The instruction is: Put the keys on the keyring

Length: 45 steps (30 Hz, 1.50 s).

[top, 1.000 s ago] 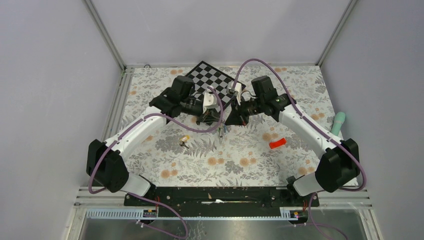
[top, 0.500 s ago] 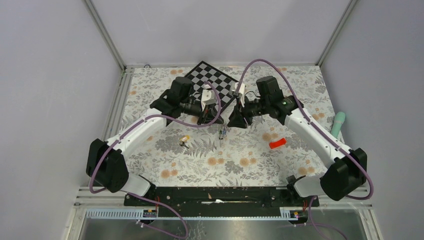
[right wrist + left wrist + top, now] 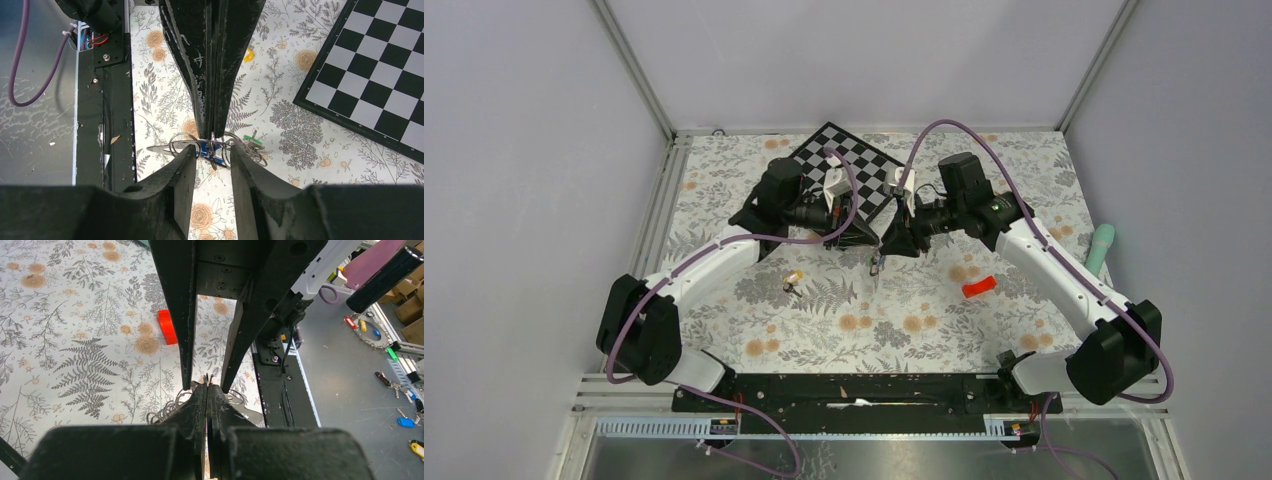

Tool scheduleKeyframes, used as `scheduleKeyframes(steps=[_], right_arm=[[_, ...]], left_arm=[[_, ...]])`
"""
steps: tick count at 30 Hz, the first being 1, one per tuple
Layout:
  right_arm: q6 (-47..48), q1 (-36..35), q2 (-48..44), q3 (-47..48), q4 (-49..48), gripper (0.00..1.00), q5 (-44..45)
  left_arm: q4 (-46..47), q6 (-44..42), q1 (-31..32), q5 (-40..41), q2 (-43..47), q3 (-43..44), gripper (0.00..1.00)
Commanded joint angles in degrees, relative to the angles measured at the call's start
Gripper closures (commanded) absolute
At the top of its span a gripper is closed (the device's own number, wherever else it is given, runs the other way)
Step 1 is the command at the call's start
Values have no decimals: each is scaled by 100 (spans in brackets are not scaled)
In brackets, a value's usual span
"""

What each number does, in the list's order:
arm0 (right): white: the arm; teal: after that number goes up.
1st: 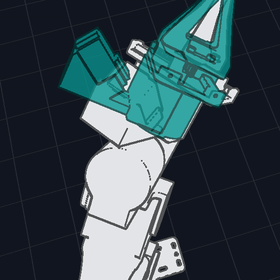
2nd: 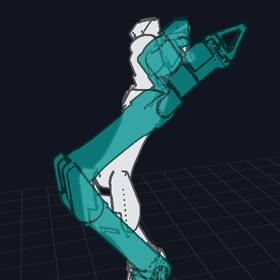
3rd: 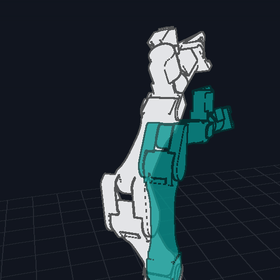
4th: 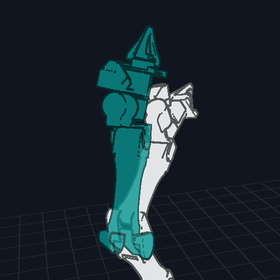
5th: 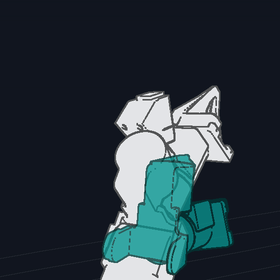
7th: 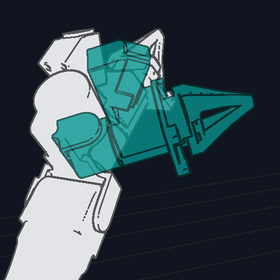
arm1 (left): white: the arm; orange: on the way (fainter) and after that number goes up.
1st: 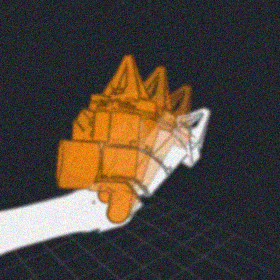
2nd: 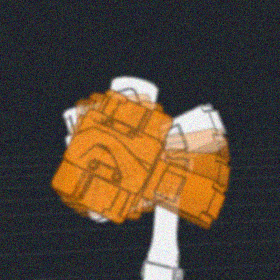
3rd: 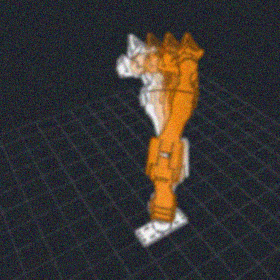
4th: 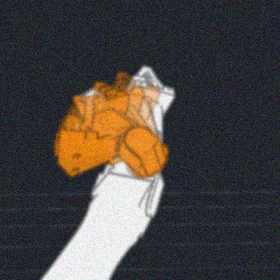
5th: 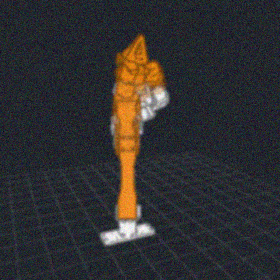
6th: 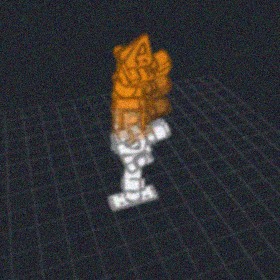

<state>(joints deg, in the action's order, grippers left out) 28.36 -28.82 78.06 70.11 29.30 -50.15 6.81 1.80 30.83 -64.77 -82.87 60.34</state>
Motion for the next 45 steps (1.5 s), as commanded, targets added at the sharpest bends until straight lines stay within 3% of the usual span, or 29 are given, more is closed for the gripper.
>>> scheduleKeyframes(steps=[1, 20, 26, 34, 45], right_arm=[[80, -16, -125, 67, -47, 62, -89], [425, 51, -494, 207, 454, 56, -40], [226, 61, -339, 288, 253, 62, -59], [-98, 61, -128, 240, -63, 69, -251], [-139, 61, -72, 183, -169, 77, -322]], left_arm=[[743, 339, -32, -292, 102, -14, 100], [620, 83, -59, -233, 104, -75, 100], [648, 158, -59, -305, 120, -90, 100], [1498, 879, -59, -412, 104, -312, 100], [1690, 1033, -59, -453, 101, -399, 100]])
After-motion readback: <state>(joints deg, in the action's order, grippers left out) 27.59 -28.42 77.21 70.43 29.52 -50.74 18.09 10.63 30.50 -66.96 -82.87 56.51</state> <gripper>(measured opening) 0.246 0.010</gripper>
